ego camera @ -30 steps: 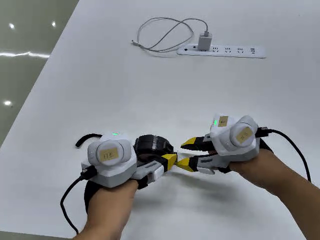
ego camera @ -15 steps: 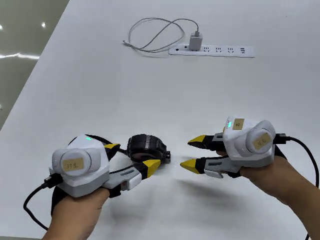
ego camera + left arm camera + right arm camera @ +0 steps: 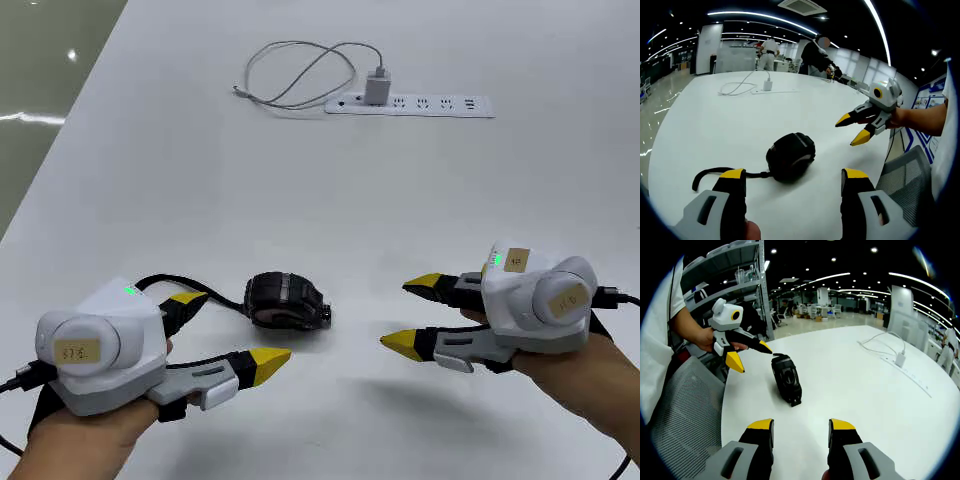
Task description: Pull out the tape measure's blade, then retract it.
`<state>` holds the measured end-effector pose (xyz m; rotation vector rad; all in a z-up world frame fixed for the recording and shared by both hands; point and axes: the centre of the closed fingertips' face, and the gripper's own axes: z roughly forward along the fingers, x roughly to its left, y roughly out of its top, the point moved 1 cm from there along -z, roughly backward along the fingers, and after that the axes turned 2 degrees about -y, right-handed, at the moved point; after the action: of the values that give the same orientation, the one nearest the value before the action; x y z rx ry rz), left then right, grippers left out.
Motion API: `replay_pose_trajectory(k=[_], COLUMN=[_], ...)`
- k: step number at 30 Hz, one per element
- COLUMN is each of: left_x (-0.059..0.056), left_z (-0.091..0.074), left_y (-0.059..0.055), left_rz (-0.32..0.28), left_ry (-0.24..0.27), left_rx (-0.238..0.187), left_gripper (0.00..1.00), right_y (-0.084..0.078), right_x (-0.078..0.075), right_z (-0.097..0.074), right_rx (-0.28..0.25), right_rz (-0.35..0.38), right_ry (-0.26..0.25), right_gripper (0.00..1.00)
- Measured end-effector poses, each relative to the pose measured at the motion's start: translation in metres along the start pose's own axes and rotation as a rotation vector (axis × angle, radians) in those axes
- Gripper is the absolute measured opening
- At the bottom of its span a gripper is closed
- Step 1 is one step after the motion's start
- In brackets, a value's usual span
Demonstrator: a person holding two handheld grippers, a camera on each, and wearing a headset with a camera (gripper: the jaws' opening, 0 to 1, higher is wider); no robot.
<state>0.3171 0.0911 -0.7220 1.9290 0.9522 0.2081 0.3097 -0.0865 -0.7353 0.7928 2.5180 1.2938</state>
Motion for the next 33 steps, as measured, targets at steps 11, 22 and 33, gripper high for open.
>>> replay_pose_trajectory(k=[11, 22, 33], left_x=[-0.003, -0.001, 0.006], left_z=[-0.015, -0.031, -0.041], left_y=[-0.008, -0.007, -0.014], left_rz=[0.032, 0.066, 0.059], left_ry=[-0.041, -0.047, -0.05], left_rx=[0.031, 0.023, 0.047], left_gripper=[0.86, 0.95, 0.88], right_y=[-0.01, -0.017, -0.024], right_x=[-0.002, 0.0, -0.002], right_z=[-0.025, -0.044, -0.062], right_rx=[-0.018, -0.024, -0.017], right_rz=[0.054, 0.07, 0.084], right_ry=[-0.062, -0.095, -0.134], right_gripper=[0.49, 0.56, 0.64])
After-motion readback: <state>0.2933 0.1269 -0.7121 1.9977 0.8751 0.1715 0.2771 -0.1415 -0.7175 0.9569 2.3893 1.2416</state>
